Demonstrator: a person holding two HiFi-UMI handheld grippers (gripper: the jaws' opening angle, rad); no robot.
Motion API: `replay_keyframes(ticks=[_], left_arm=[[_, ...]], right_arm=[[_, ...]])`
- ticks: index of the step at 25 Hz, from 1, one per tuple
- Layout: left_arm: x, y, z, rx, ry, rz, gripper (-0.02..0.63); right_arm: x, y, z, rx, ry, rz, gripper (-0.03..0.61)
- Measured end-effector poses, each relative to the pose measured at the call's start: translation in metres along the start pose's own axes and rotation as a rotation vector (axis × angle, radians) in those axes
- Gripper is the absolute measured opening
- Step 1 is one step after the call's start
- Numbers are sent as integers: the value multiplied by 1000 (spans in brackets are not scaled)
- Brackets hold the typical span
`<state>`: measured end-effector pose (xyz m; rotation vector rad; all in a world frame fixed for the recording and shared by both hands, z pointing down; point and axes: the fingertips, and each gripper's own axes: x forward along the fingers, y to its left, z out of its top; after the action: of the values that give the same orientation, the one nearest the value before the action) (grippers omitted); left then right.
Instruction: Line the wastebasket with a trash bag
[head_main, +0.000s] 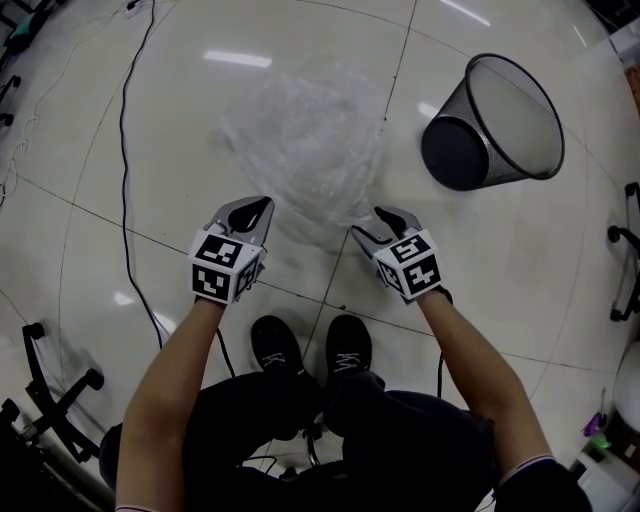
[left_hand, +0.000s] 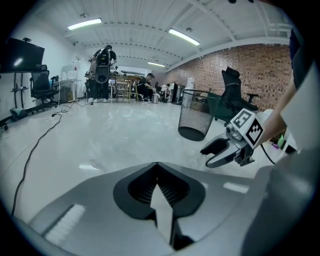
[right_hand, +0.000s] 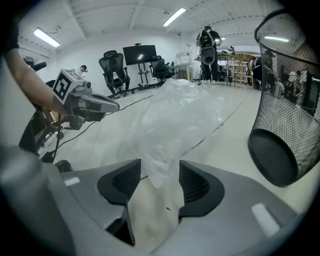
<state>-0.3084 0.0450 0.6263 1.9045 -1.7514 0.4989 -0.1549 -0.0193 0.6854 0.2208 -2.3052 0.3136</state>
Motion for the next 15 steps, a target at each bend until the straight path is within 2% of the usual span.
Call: replay_keyframes(ticks=[2, 5, 6, 11, 15], left_arm=[[2, 4, -2, -3, 4, 4, 12], [5, 11, -3, 0, 9, 8, 12], [6, 14, -3, 1, 11, 9, 12], [11, 35, -9, -1, 33, 37, 12], [14, 60, -14, 2, 51, 96, 12]], right_arm=[[4, -1, -4, 10, 19, 7, 200], [4, -3, -3, 2, 14, 9, 23], [4, -4, -1, 3, 4, 9, 8], [-4, -17, 14, 35, -44, -12, 3], [-15, -42, 17, 71, -60, -61, 3]])
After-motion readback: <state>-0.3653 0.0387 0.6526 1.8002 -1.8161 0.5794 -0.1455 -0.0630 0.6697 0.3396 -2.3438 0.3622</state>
